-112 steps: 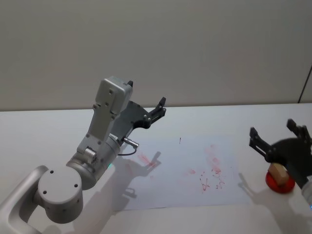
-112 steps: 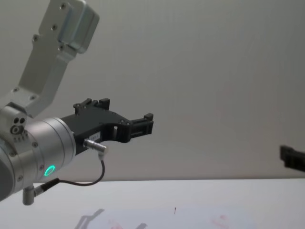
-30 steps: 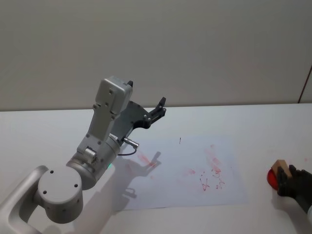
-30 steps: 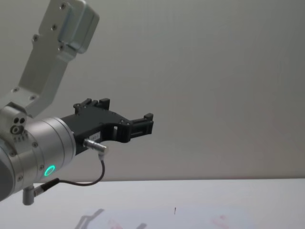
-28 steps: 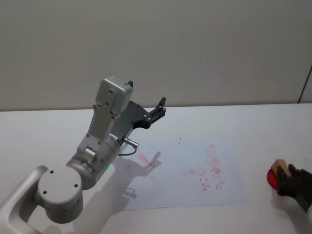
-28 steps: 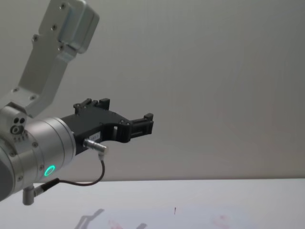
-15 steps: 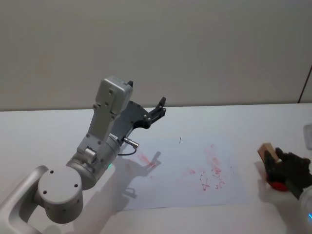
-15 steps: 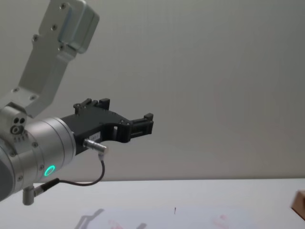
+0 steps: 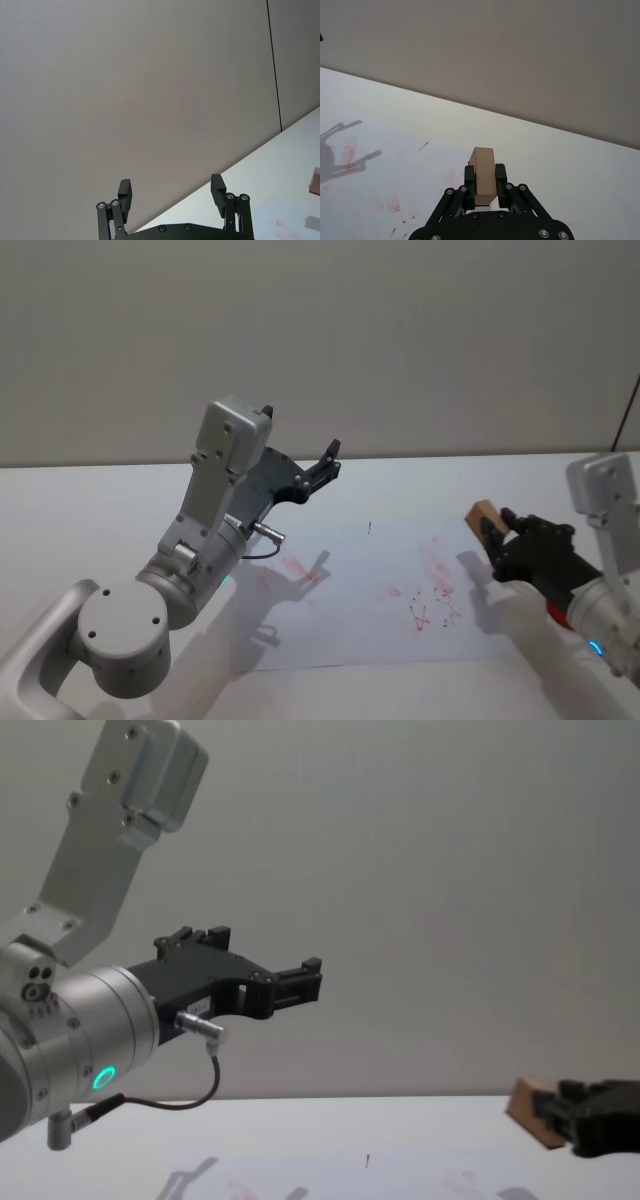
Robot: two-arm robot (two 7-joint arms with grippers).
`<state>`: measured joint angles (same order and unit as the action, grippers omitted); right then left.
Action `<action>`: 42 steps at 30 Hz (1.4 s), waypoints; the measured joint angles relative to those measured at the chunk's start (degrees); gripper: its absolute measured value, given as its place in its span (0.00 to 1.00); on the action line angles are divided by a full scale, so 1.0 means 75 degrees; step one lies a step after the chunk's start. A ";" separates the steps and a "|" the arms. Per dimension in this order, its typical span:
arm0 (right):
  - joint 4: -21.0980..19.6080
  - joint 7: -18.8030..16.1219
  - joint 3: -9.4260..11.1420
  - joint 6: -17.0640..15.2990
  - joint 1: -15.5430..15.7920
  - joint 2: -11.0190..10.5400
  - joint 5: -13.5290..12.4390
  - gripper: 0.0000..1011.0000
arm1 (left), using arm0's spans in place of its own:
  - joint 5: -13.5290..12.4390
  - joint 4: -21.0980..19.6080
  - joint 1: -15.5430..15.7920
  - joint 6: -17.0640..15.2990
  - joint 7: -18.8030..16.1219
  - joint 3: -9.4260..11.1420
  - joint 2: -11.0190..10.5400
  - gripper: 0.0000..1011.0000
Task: Use the one hand to pick up the stamp and affix it onto the A4 paper.
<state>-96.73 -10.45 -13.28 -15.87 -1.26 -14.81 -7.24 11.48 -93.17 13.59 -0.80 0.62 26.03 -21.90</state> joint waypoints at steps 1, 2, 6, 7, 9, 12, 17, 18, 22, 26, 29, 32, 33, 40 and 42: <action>0.0036 -0.0070 -0.0012 -0.0019 -0.0038 0.0016 0.0021 0.23 | 0.0000 0.0000 0.0000 0.0000 0.0000 0.0000 0.0000 0.99; 0.0075 -0.0136 -0.0025 -0.0039 -0.0079 0.0033 0.0039 0.23 | 0.0000 0.0000 0.0000 0.0000 0.0000 0.0000 0.0000 0.99; 0.0297 -0.0543 -0.0095 -0.0269 -0.0281 0.0110 0.0162 0.23 | 0.0000 0.0000 0.0000 0.0000 0.0000 0.0000 0.0000 0.99; 0.0297 -0.0543 -0.0095 -0.0269 -0.0281 0.0110 0.0162 0.23 | 0.0000 0.0000 0.0000 0.0000 0.0000 0.0000 0.0000 0.99; 0.0388 -0.0702 -0.0125 -0.0402 -0.0359 0.0137 0.0216 0.23 | 0.0000 0.0000 0.0000 0.0000 0.0000 0.0000 0.0000 0.99; 0.0521 -0.0894 -0.0170 -0.0608 -0.0456 0.0169 0.0300 0.23 | 0.0000 0.0000 0.0000 0.0000 0.0000 0.0000 0.0000 0.99; 0.0691 -0.1169 -0.0231 -0.0994 -0.0568 0.0197 0.0447 0.23 | 0.0000 0.0000 0.0000 0.0000 0.0000 0.0000 0.0000 0.99; 0.0743 -0.1241 -0.0249 -0.1113 -0.0597 0.0205 0.0496 0.23 | 0.0000 0.0000 0.0000 0.0000 0.0000 0.0000 0.0000 0.99; 0.0878 -0.1424 -0.0296 -0.1386 -0.0690 0.0220 0.0637 0.23 | 0.0000 0.0000 0.0000 0.0000 0.0000 0.0000 0.0000 0.99; 0.0917 -0.1501 -0.0305 -0.1511 -0.0743 0.0228 0.0710 0.23 | 0.0000 0.0000 0.0000 0.0000 0.0000 0.0000 0.0000 0.99; 0.0959 -0.1558 -0.0325 -0.1610 -0.0786 0.0235 0.0764 0.23 | 0.0000 0.0000 0.0000 0.0000 0.0000 0.0000 0.0000 0.99; 0.1057 -0.1582 -0.0365 -0.1751 -0.0777 0.0234 0.0835 0.23 | 0.0000 0.0001 -0.0001 -0.0001 -0.0001 -0.0001 -0.0004 0.99; 0.1061 -0.1585 -0.0370 -0.1765 -0.0787 0.0236 0.0857 0.23 | 0.0000 0.0000 0.0000 0.0000 0.0000 0.0000 0.0000 0.99; 0.1021 -0.1538 -0.0373 -0.1687 -0.0823 0.0239 0.0923 0.23 | 0.0000 0.0000 0.0000 0.0000 0.0000 0.0000 0.0001 0.99; 0.0962 -0.1497 -0.0365 -0.1614 -0.0840 0.0240 0.0932 0.23 | 0.0000 0.0000 0.0000 0.0000 0.0000 0.0000 0.0000 0.99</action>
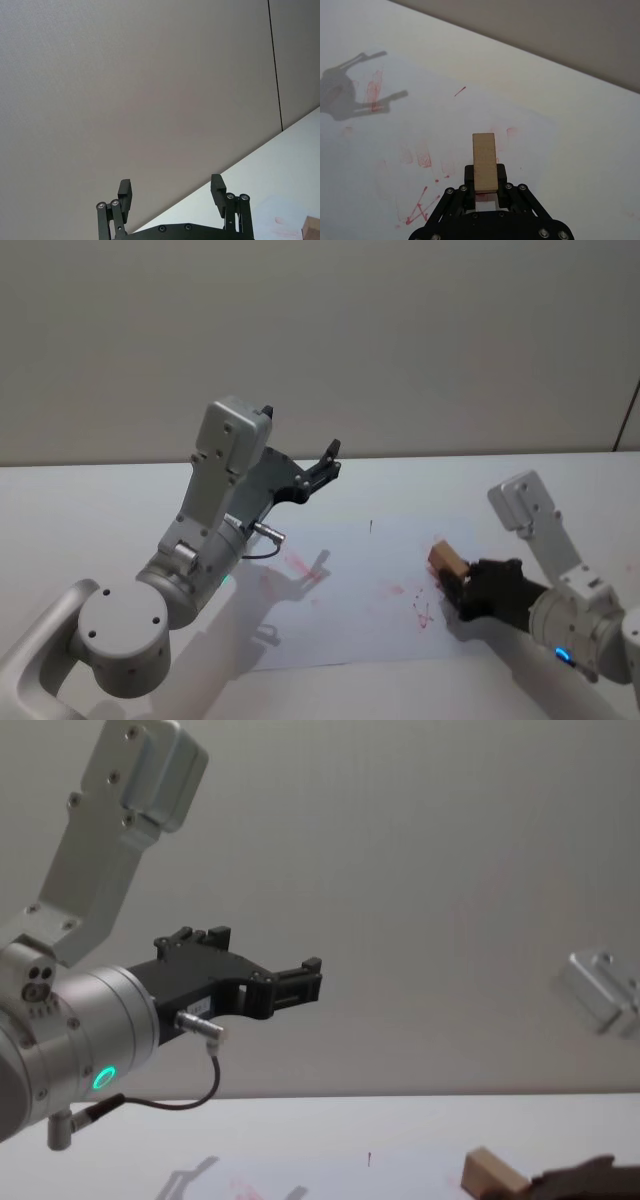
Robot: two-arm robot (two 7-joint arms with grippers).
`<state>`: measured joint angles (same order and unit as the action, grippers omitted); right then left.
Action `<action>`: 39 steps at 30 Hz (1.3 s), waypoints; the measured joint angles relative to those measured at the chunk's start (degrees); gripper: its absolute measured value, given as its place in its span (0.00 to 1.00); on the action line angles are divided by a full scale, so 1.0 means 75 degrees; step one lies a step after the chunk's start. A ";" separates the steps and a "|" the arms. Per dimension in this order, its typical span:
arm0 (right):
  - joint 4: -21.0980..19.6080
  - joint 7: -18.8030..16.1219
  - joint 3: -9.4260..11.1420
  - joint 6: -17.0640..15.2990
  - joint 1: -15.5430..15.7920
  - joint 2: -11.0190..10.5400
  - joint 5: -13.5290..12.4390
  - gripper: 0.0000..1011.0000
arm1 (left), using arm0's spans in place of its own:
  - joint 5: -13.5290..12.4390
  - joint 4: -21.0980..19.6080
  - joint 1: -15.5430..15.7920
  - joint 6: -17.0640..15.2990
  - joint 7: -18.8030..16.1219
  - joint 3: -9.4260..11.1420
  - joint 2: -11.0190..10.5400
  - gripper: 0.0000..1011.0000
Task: Use the one hand to pick up the stamp and affix it onto the A4 paper.
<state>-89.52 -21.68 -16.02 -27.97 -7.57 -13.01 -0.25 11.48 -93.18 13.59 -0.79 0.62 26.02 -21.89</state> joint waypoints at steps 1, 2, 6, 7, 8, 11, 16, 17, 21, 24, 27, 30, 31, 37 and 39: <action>-0.0028 0.0017 0.0005 0.0037 -0.0007 0.0000 0.0002 0.23 | 0.0000 0.0000 0.0000 0.0000 0.0000 0.0000 0.0000 0.99; -0.0050 0.0031 0.0007 0.0062 -0.0013 0.0001 0.0004 0.23 | 0.0000 0.0000 0.0000 0.0000 0.0000 0.0000 0.0000 0.99; -0.0185 0.0111 0.0029 0.0217 -0.0039 0.0000 0.0011 0.23 | 0.0000 0.0000 0.0000 0.0000 0.0000 0.0000 0.0001 0.99; -0.0235 0.0143 0.0038 0.0284 -0.0052 0.0000 0.0014 0.23 | 0.0000 0.0000 0.0000 0.0000 0.0000 0.0000 0.0000 0.99; -0.0274 0.0160 0.0044 0.0315 -0.0060 -0.0001 0.0016 0.23 | 0.0000 0.0000 0.0000 0.0000 0.0000 0.0000 0.0000 0.99; -0.0404 0.0235 0.0069 0.0454 -0.0088 -0.0003 0.0023 0.23 | 0.0000 0.0000 0.0000 0.0000 0.0000 0.0000 0.0000 0.99; -0.0684 0.0395 0.0123 0.0689 -0.0127 -0.0020 0.0028 0.23 | 0.0000 0.0000 0.0000 0.0000 0.0001 0.0000 0.0000 0.99; -0.0730 0.0426 0.0135 0.0713 -0.0127 -0.0026 0.0027 0.23 | 0.0000 0.0000 0.0000 0.0000 0.0001 0.0000 0.0000 0.99; -0.0986 0.0651 0.0197 0.0838 -0.0091 -0.0071 0.0002 0.23 | 0.0000 0.0000 0.0000 0.0000 0.0001 0.0000 0.0000 0.99; -0.1211 0.0864 0.0255 0.0899 0.0007 -0.0127 -0.0065 0.23 | 0.0000 0.0000 0.0000 0.0000 0.0001 0.0000 0.0000 0.99; -0.1433 0.1078 0.0313 0.0902 0.0162 -0.0197 -0.0170 0.23 | 0.0000 0.0000 0.0000 0.0000 0.0001 0.0000 0.0000 0.99; -0.1633 0.1276 0.0374 0.0847 0.0351 -0.0272 -0.0298 0.23 | 0.0000 0.0000 0.0000 0.0000 0.0001 0.0000 0.0000 0.99; -0.1681 0.1345 0.0388 0.0820 0.0401 -0.0291 -0.0344 0.23 | 0.0000 0.0000 0.0000 0.0000 0.0001 0.0000 0.0000 0.99; -0.2026 0.1757 0.0505 0.0624 0.0860 -0.0438 -0.0679 0.23 | 0.0000 0.0000 0.0000 0.0000 0.0001 0.0000 0.0000 0.99; -0.2142 0.1926 0.0552 0.0533 0.1069 -0.0493 -0.0830 0.23 | 0.0000 0.0000 0.0000 0.0000 0.0001 0.0000 0.0000 0.99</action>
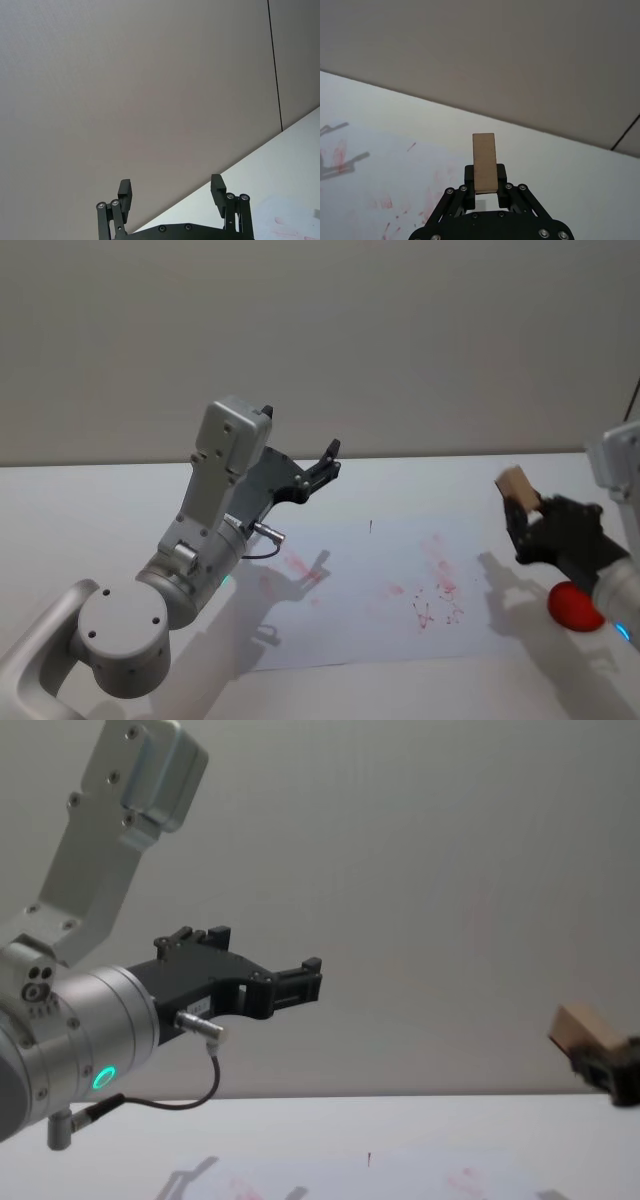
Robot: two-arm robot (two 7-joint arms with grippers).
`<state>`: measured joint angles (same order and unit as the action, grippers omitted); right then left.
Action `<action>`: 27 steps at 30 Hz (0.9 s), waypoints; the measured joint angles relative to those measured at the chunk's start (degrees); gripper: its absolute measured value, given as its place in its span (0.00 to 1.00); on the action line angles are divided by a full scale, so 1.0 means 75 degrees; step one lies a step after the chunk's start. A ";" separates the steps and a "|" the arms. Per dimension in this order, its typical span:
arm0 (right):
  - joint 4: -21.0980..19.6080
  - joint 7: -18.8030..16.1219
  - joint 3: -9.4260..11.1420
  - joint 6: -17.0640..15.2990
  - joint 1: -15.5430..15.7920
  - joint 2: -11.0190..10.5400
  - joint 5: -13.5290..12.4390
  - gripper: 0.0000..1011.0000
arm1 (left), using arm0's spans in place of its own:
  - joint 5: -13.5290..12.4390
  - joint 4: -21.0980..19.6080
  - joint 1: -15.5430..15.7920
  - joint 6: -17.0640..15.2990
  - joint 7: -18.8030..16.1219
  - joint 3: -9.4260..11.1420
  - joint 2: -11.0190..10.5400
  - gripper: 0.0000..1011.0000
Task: Use the one hand to pick up the stamp and affix it onto the A4 paper.
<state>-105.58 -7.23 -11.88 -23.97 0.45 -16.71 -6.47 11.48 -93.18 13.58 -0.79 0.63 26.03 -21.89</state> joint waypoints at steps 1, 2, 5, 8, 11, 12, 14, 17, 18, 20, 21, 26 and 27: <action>-0.0030 0.0037 0.0013 -0.0020 0.0061 -0.0016 -0.0034 0.23 | 0.0000 0.0000 0.0000 0.0000 0.0000 0.0000 0.0000 0.99; -0.0102 0.0153 0.0046 -0.0076 0.0217 -0.0056 -0.0145 0.23 | 0.0000 0.0000 0.0000 0.0000 0.0000 0.0000 0.0000 0.99; -0.0206 0.0380 0.0111 -0.0178 0.0487 -0.0120 -0.0353 0.23 | -0.0001 0.0000 0.0000 0.0000 0.0000 0.0000 0.0000 0.99; -0.0269 0.0543 0.0169 -0.0250 0.0710 -0.0173 -0.0505 0.23 | 0.0000 0.0000 0.0000 0.0000 0.0000 -0.0001 0.0000 0.99; -0.0318 0.0769 0.0243 -0.0341 0.0970 -0.0239 -0.0705 0.23 | 0.0000 0.0000 0.0000 0.0000 0.0000 0.0000 0.0000 0.99; -0.0336 0.0862 0.0279 -0.0375 0.1083 -0.0270 -0.0779 0.23 | 0.0000 0.0000 0.0000 0.0000 0.0000 0.0000 0.0000 0.99; -0.0351 0.0954 0.0318 -0.0400 0.1202 -0.0305 -0.0842 0.23 | 0.0000 0.0000 0.0000 0.0000 0.0000 0.0000 0.0000 0.99; -0.0369 0.1111 0.0382 -0.0436 0.1381 -0.0359 -0.0933 0.23 | 0.0000 0.0000 0.0000 0.0000 0.0000 0.0000 0.0000 0.99; -0.0374 0.1181 0.0408 -0.0442 0.1447 -0.0379 -0.0963 0.23 | 0.0000 0.0000 0.0000 0.0000 0.0000 0.0000 0.0000 0.99; -0.0378 0.1232 0.0432 -0.0444 0.1499 -0.0396 -0.0981 0.23 | 0.0000 0.0000 0.0000 0.0000 0.0000 0.0000 0.0000 0.99; -0.0379 0.1255 0.0448 -0.0444 0.1528 -0.0405 -0.0987 0.23 | 0.0000 0.0000 0.0000 0.0000 0.0000 0.0000 0.0000 0.99; -0.0379 0.1350 0.0504 -0.0439 0.1595 -0.0436 -0.0991 0.23 | 0.0000 0.0000 0.0000 0.0000 0.0000 0.0000 0.0000 0.99; -0.0378 0.1352 0.0509 -0.0436 0.1595 -0.0437 -0.0987 0.23 | 0.0000 0.0000 0.0000 0.0000 0.0000 0.0000 0.0000 0.99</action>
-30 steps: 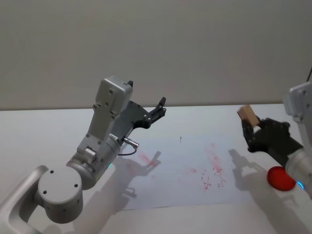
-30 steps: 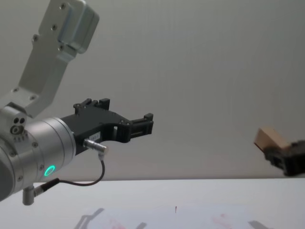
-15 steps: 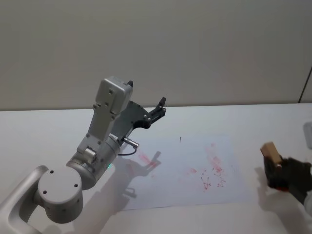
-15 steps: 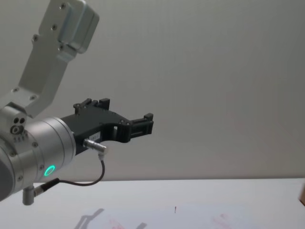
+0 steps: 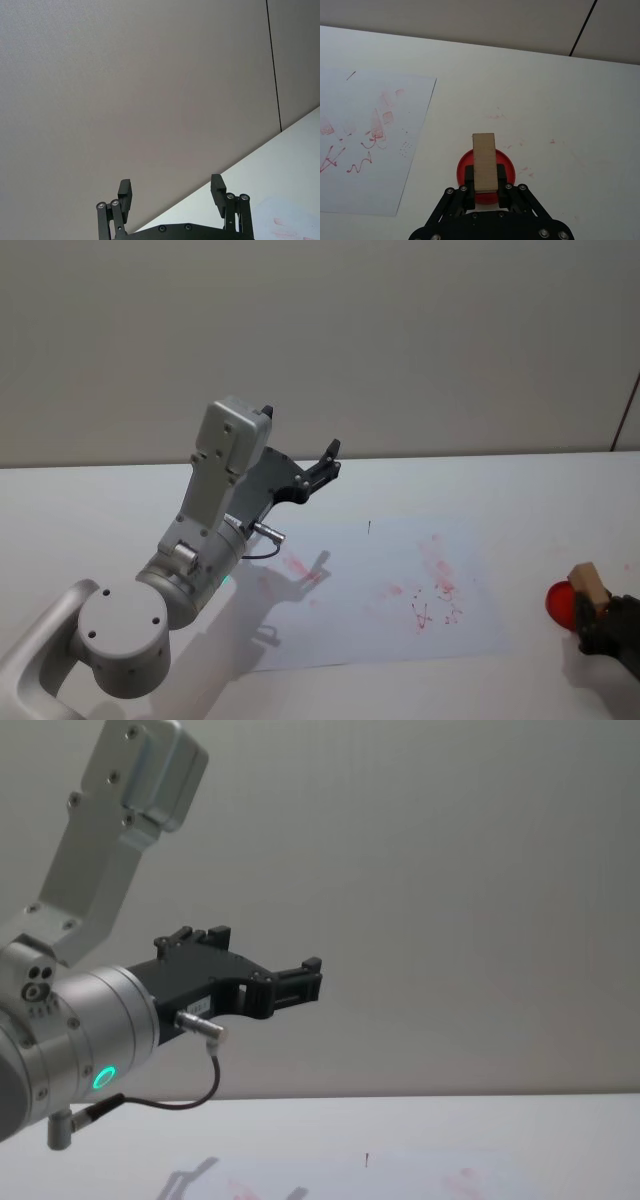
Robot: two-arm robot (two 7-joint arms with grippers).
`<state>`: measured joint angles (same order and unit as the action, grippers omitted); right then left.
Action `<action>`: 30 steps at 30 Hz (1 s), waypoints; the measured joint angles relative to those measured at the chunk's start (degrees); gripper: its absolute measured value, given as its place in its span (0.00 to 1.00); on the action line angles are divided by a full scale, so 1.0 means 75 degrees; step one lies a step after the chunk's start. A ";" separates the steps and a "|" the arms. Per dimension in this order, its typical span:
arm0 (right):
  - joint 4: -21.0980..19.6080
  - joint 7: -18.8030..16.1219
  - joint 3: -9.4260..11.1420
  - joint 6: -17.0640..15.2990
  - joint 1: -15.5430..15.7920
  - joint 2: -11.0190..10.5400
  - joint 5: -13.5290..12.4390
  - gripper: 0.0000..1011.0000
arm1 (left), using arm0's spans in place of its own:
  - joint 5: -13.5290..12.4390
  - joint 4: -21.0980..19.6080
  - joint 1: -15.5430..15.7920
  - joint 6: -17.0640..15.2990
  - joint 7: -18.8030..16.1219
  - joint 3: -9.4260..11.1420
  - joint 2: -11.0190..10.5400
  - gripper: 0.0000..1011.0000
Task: Use the one hand to pick up the stamp and affix it onto the A4 paper.
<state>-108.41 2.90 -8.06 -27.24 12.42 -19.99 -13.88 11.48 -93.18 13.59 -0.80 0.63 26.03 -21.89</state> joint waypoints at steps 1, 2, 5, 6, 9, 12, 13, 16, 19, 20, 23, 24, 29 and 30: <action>0.0011 0.0001 0.0005 0.0008 -0.0006 0.0000 0.0023 0.23 | 0.0000 0.0000 0.0000 0.0000 0.0000 0.0000 -0.0001 0.99; 0.0017 0.0001 0.0006 0.0013 -0.0012 0.0000 0.0035 0.23 | 0.0000 0.0000 0.0000 0.0000 0.0000 0.0000 0.0000 0.99; 0.0048 -0.0025 0.0011 0.0039 -0.0062 0.0010 0.0098 0.23 | 0.0000 0.0000 0.0000 0.0000 0.0000 0.0000 0.0000 0.99; 0.0060 -0.0037 0.0011 0.0044 -0.0083 0.0018 0.0114 0.23 | 0.0000 0.0000 0.0000 0.0000 0.0000 0.0000 -0.0001 0.99; 0.0099 -0.0098 0.0006 0.0056 -0.0149 0.0046 0.0174 0.23 | 0.0000 0.0000 0.0000 0.0000 0.0000 0.0000 -0.0001 0.99; 0.0144 -0.0156 -0.0004 0.0057 -0.0207 0.0079 0.0217 0.23 | 0.0000 0.0000 0.0000 0.0000 0.0000 0.0000 0.0000 0.99; 0.0155 -0.0166 -0.0007 0.0057 -0.0219 0.0088 0.0222 0.23 | 0.0000 0.0000 0.0000 0.0000 0.0000 0.0000 -0.0001 0.99; 0.0199 -0.0213 -0.0023 0.0028 -0.0256 0.0123 0.0243 0.23 | 0.0000 0.0000 0.0000 0.0000 0.0000 0.0000 0.0000 0.99; 0.0237 -0.0237 -0.0032 -0.0031 -0.0276 0.0160 0.0252 0.23 | 0.0000 0.0000 0.0000 0.0000 0.0000 0.0000 0.0000 0.99; 0.0245 -0.0240 -0.0034 -0.0042 -0.0278 0.0169 0.0253 0.23 | 0.0000 0.0000 0.0000 0.0000 0.0000 0.0000 0.0000 0.99; 0.0269 -0.0242 -0.0038 -0.0103 -0.0279 0.0200 0.0253 0.23 | 0.0000 0.0000 0.0000 0.0000 0.0000 0.0000 0.0000 0.99; 0.0277 -0.0241 -0.0038 -0.0114 -0.0278 0.0209 0.0253 0.23 | 0.0000 0.0000 0.0000 0.0000 0.0000 0.0000 0.0000 0.99; 0.0305 -0.0218 -0.0034 -0.0152 -0.0273 0.0246 0.0261 0.23 | 0.0000 0.0000 0.0000 0.0000 -0.0001 0.0000 -0.0001 0.99; 0.0311 -0.0215 -0.0032 -0.0152 -0.0274 0.0252 0.0266 0.23 | 0.0000 0.0000 0.0000 0.0000 -0.0001 0.0000 -0.0001 0.99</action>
<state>-106.08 1.29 -8.31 -28.38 10.36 -18.10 -11.88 11.48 -93.18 13.59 -0.80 0.63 26.03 -21.89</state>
